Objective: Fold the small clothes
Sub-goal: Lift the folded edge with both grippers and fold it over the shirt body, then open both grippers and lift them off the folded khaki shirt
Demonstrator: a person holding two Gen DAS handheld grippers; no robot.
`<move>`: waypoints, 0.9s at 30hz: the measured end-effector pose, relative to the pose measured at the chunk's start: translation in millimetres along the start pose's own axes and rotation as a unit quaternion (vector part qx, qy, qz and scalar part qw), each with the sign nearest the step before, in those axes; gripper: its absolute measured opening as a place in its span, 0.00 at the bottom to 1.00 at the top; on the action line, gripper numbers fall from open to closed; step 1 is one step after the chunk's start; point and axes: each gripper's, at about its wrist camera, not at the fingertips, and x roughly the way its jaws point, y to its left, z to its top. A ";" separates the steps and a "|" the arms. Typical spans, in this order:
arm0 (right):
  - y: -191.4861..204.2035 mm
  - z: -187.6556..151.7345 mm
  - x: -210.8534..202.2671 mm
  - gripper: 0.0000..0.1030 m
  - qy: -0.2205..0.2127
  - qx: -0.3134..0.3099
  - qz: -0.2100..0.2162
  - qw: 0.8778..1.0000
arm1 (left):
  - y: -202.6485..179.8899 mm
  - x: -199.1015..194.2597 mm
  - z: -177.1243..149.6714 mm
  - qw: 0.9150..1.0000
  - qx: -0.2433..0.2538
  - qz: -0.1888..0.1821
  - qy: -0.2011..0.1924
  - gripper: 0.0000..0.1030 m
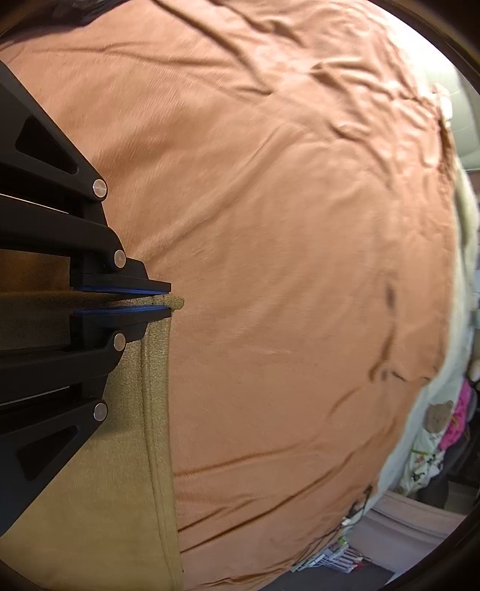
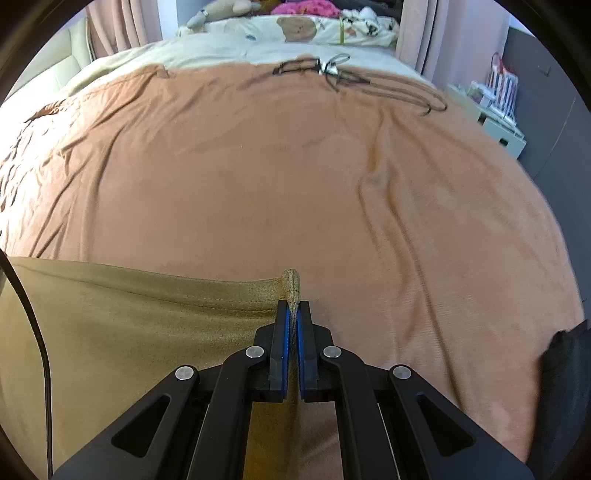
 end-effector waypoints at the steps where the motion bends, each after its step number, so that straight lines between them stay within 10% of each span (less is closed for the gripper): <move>1: 0.7 0.0 7.3 0.00 0.013 -0.002 0.006 1.000 | -1.2 -1.0 0.5 1.000 0.003 0.005 -0.005 0.09; 4: -0.5 0.6 12.7 0.11 0.025 -0.005 -0.003 1.000 | -2.2 -7.1 1.5 1.000 0.010 0.025 -0.003 0.36; 8: -9.0 0.8 -8.5 0.72 -0.001 0.012 0.002 1.000 | 6.1 -29.3 -3.3 1.000 0.000 0.007 -0.021 0.56; 12: -21.3 -8.3 -42.2 0.73 -0.033 0.033 0.018 0.999 | 10.5 -60.6 -13.5 0.999 0.000 -0.010 -0.045 0.74; 27: -29.1 -79.3 -153.4 0.73 -0.064 0.035 0.051 0.996 | -12.4 -169.6 -75.8 0.993 0.019 -0.050 -0.103 0.78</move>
